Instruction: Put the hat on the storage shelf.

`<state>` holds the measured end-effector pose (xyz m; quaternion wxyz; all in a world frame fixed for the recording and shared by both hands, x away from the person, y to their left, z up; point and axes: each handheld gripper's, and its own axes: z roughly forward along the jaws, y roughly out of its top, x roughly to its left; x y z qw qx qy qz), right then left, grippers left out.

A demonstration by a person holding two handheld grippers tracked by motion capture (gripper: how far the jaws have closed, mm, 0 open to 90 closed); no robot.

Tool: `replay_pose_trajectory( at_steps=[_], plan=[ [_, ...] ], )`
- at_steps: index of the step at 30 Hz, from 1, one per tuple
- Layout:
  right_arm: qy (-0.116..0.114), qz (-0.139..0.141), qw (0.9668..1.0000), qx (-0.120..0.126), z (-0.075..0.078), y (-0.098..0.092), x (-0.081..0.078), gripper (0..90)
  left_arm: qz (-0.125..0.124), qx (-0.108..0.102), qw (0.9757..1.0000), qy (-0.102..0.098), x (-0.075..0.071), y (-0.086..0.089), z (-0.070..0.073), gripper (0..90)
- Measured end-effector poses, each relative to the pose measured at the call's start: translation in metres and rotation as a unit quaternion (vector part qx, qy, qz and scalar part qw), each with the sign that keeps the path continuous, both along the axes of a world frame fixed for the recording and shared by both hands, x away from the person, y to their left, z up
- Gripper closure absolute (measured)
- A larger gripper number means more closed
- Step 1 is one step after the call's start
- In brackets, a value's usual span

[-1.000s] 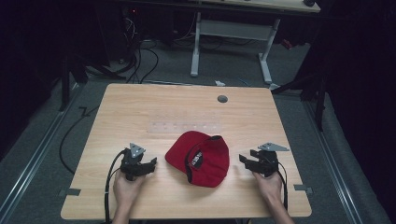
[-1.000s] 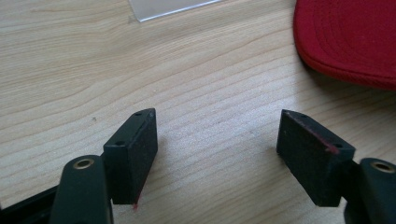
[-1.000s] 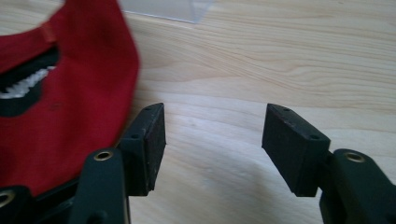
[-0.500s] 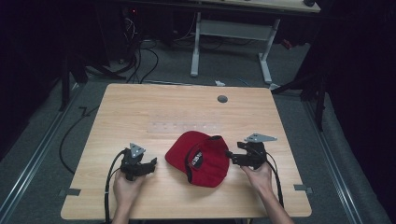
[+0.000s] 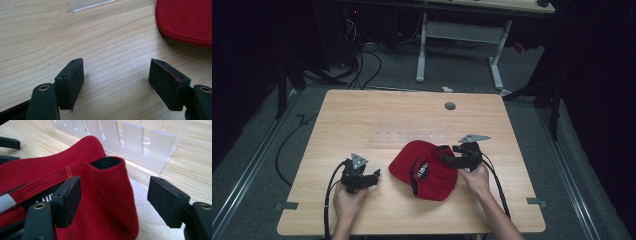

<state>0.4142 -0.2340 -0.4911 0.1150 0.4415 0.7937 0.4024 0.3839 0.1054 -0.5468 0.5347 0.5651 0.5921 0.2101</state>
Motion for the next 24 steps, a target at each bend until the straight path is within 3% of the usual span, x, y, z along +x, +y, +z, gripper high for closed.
replay_pose_trajectory(
  at_steps=[11,15,16,24],
  plan=[
    [0.014,0.022,0.9997,0.003,-0.01,0.013,0.012,32.3,0.0,0.0,1.0,0.0,0.0,0.0,0.0,28.8],
    [0.023,0.03,0.9993,0.002,-0.017,0.013,0.014,40.0,0.001,-0.001,1.0,0.0,0.0,0.0,0.0,28.8],
    [0.021,0.033,0.9992,-0.002,-0.019,0.013,0.014,47.0,0.001,0.0,1.0,0.0,0.0,0.0,0.0,28.8],
    [0.012,0.057,0.9983,0.002,-0.018,0.012,0.011,67.9,0.001,0.001,1.0,0.0,0.0,0.0,0.0,28.8]
  ],
)
